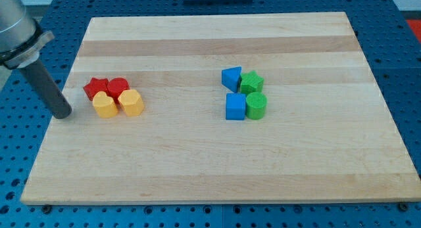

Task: Separate the yellow blocks from the red blocks

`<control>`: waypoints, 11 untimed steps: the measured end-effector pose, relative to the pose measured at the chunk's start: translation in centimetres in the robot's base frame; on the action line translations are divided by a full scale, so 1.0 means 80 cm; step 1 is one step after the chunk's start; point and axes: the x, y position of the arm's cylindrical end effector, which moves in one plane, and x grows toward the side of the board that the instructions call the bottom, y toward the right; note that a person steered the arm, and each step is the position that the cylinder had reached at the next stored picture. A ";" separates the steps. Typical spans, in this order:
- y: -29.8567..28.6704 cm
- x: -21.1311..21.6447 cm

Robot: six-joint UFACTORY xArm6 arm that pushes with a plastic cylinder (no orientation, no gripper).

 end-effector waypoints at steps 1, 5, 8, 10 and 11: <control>0.035 -0.008; 0.216 -0.007; 0.216 -0.069; 0.231 -0.085; 0.309 -0.114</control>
